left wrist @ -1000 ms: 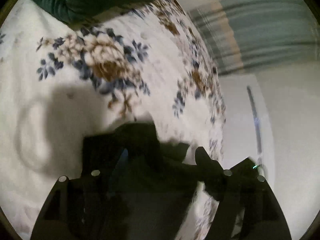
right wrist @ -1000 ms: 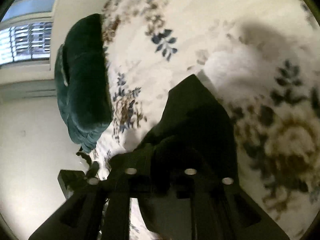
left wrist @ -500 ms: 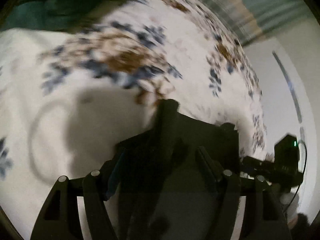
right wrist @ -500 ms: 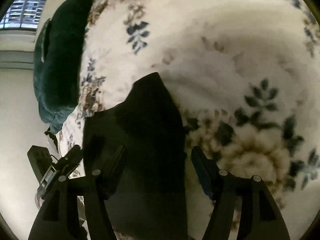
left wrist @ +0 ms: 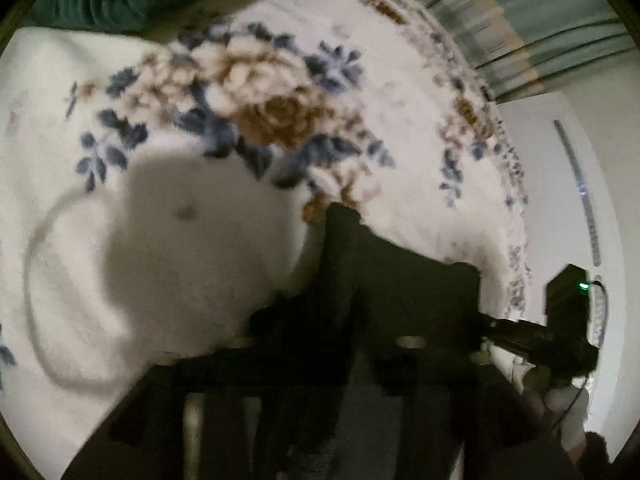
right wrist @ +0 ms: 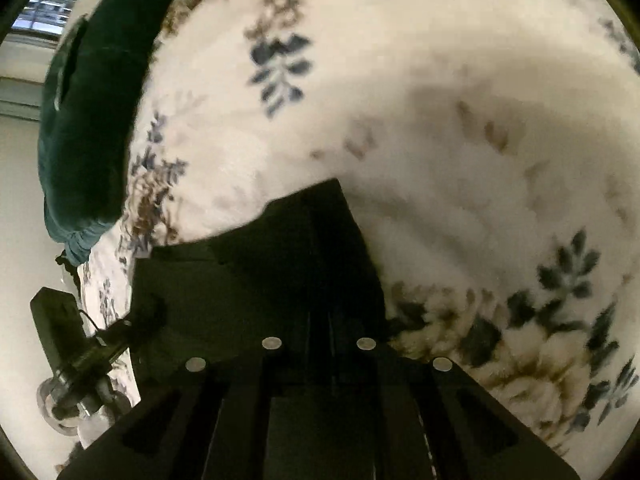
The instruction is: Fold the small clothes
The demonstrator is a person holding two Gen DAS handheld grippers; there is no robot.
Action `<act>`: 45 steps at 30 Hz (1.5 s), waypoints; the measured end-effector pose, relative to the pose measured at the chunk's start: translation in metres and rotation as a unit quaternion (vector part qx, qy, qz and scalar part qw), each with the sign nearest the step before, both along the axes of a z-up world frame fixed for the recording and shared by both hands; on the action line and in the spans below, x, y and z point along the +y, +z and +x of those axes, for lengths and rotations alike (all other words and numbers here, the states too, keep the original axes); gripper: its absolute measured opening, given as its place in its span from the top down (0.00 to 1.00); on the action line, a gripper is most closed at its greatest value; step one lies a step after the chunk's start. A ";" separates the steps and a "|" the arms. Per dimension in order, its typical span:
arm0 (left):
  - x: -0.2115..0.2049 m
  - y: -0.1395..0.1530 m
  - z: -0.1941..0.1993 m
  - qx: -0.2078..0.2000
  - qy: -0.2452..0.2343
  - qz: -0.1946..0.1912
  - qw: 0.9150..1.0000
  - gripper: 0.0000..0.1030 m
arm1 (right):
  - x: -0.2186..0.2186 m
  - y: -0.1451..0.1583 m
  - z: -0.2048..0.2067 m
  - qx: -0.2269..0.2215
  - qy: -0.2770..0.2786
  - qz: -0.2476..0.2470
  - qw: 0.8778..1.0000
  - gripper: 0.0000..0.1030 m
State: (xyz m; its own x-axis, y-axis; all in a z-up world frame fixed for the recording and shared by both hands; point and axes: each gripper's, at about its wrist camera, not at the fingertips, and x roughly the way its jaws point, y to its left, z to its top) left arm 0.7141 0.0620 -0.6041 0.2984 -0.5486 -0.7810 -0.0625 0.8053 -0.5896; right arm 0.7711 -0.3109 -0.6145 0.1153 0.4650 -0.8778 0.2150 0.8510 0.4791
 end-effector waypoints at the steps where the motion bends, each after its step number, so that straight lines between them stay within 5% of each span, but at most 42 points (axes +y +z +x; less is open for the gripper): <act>1: 0.002 0.009 -0.007 -0.011 0.000 -0.003 1.000 0.29 | -0.003 0.000 -0.001 0.007 -0.006 0.017 1.000 0.87; 3: 0.009 0.025 -0.026 -0.027 0.004 -0.016 0.999 0.28 | -0.013 0.005 -0.008 0.016 -0.012 0.073 0.997 0.50; 5: 0.018 0.040 -0.052 -0.036 0.017 -0.024 0.999 0.27 | -0.020 0.014 -0.023 0.011 0.006 0.091 0.996 0.28; 12: 0.034 0.057 -0.189 -0.007 0.077 0.008 0.997 0.23 | -0.032 0.012 -0.101 0.064 0.061 0.118 0.989 0.21; 17: 0.022 0.024 -0.245 0.051 0.124 -0.052 0.990 0.20 | -0.029 -0.012 -0.129 0.089 0.086 0.121 0.985 0.21; 21: 0.004 -0.016 -0.237 0.086 0.137 -0.118 0.980 0.20 | -0.020 -0.039 -0.112 0.092 0.085 0.142 0.982 0.21; 25: -0.009 -0.041 -0.219 0.084 0.173 -0.154 0.969 0.17 | -0.006 -0.062 -0.078 0.091 0.083 0.183 0.975 0.19; 29: -0.008 -0.035 -0.210 0.052 0.245 -0.153 0.956 0.17 | 0.013 -0.064 -0.051 0.073 0.094 0.205 0.971 0.19; 30: -0.008 -0.030 -0.208 0.039 0.257 -0.145 0.955 0.25 | 0.019 -0.064 -0.046 0.071 0.093 0.205 0.972 0.19; 31: -0.008 -0.027 -0.207 0.033 0.263 -0.137 0.954 0.45 | 0.024 -0.066 -0.043 0.072 0.089 0.202 0.973 0.19; 34: -0.005 -0.015 -0.200 0.013 0.263 -0.135 0.955 0.63 | 0.031 -0.066 -0.040 0.058 0.086 0.196 0.975 0.20; 35: -0.004 -0.009 -0.197 0.006 0.256 -0.131 0.958 0.64 | 0.033 -0.063 -0.042 0.050 0.086 0.190 0.977 0.35; 36: -0.004 -0.006 -0.198 0.001 0.251 -0.131 0.959 0.65 | 0.032 -0.061 -0.046 0.041 0.087 0.172 0.980 0.70; 40: -0.001 0.010 -0.189 -0.009 0.223 -0.144 0.964 0.67 | 0.025 -0.030 -0.075 -0.013 0.059 0.114 0.992 0.78; 45: 0.029 0.051 -0.175 -0.020 0.154 -0.137 0.978 0.67 | 0.023 0.022 -0.143 -0.046 -0.010 0.113 0.993 0.79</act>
